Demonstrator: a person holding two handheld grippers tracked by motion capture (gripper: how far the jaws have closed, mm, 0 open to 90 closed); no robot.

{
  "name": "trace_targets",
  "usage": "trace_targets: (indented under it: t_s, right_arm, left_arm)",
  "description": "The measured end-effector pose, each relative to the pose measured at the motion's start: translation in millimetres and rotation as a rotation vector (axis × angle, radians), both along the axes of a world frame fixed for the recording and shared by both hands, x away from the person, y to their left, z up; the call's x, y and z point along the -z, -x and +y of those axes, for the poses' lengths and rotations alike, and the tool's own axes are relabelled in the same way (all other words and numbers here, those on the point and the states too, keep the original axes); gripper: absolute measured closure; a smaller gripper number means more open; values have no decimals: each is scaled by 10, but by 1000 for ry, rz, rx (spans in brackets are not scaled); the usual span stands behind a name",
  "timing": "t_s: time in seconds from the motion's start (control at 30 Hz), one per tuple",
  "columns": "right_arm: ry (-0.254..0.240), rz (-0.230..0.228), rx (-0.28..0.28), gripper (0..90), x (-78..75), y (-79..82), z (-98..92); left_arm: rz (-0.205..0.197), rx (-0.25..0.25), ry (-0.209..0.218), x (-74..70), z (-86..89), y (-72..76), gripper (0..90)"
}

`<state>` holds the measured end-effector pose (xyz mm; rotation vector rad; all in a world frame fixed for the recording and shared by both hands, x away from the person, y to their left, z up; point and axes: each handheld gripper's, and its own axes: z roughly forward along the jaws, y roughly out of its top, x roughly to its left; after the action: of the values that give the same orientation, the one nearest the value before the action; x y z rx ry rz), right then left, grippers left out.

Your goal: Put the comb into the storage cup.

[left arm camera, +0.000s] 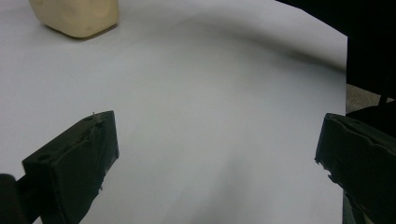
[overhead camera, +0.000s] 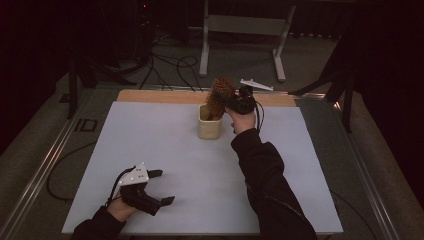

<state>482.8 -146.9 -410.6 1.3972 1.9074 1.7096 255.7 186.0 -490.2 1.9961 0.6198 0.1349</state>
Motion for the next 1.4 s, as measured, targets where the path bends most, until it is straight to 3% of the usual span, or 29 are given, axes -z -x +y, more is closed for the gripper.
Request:
trace_targets:
  t_s: [0.3, 0.77, 1.17, 1.27, 1.4]
  right_arm:
    - [-29, 20, -5, 492, 40, -37, -71]
    - [15, 18, -10, 447, 24, -67, -66]
    - [13, 6, -31, 186, -21, -54, -163]
    - [45, -1, -58, 131, -23, -33, -153]
    - [84, -7, -80, 128, -14, -8, -130]
  left_arm:
    - [5, 2, -2, 9, -6, -6, 1]
    - [4, 1, 4, 2, 3, -6, 1]
    - [7, 4, 3, 8, -5, -10, 1]
    - [7, 4, 2, 8, -6, -12, 0]
    - [5, 5, 1, 5, -10, -9, 0]
